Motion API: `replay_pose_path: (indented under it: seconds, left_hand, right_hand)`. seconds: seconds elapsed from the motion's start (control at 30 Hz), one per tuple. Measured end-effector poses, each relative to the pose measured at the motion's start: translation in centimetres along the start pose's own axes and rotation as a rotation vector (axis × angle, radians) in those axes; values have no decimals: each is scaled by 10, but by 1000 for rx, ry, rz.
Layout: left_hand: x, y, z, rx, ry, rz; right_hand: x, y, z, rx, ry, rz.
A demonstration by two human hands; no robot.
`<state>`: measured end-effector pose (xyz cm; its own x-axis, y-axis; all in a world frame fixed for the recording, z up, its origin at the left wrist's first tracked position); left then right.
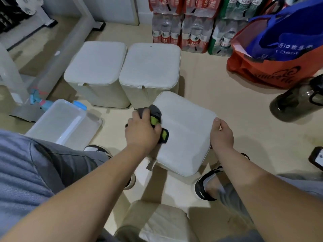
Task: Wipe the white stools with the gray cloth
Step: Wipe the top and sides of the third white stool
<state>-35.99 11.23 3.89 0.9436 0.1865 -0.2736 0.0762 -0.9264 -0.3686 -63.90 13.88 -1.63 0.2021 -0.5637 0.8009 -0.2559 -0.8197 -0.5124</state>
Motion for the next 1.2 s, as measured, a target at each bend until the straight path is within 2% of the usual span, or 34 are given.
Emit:
replay_pose_path:
  seconds: [0.07,0.17,0.2,0.23,0.3,0.47,0.5,0.57,0.63,0.7,0.77,0.83,0.9,1.0,1.2]
  left_hand:
    - [-33,-27,19,53,19,209]
    - [-73,-72,56,271,110,729]
    - [-77,-76,61,307,157,835]
    - [-74,-73,60,313,184,866]
    - [-53,-55,42,264,208,722]
    - [42,-26,-12,120,106,130]
    - [67,-25,-13,129,-3,-16]
    - [104,-29,-3,181,-424,-324]
    - [110,-39,16,247,-921,-463]
    - [100,-46,27,265,-1173,-464]
    - [95,-44,38,255,-1414,-462]
    - [99,-33,49,260,-1511,-432]
    - [84,-32,37,272,-1499,-325]
    - [45,-42,8,222,-1390,-218]
    - [-25,-33,-28,257,-1280,57]
  right_hand:
    - [5,-5,1,26,-34,34]
    - [5,-9,4,76,-21,113]
    - [6,-9,5,88,-28,144]
    - [9,-11,5,98,-52,164]
    - [14,-15,6,106,-94,194]
    - [13,-34,14,148,-83,363]
    - [10,-39,18,182,-81,417]
    - [10,-55,27,264,-47,527]
    - [9,-66,33,316,-48,578]
    - [6,-72,38,342,-27,591]
    - [0,-73,41,327,101,565]
    - [-4,-69,43,302,244,530]
    - [1,-69,35,251,256,451]
    - [15,-67,0,99,105,349]
    - [35,-66,-51,-44,84,318]
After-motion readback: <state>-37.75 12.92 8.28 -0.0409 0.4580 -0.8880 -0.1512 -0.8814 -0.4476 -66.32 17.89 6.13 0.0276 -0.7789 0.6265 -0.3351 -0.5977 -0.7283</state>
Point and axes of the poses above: each hand's wrist, its own y-axis towards the middle knuckle, its own z-axis out of the palm, x = y × z, the point moved 5 cm from there along y, towards the middle knuckle, and after that the axes turned 15 degrees about x, right-handed, at the moved point
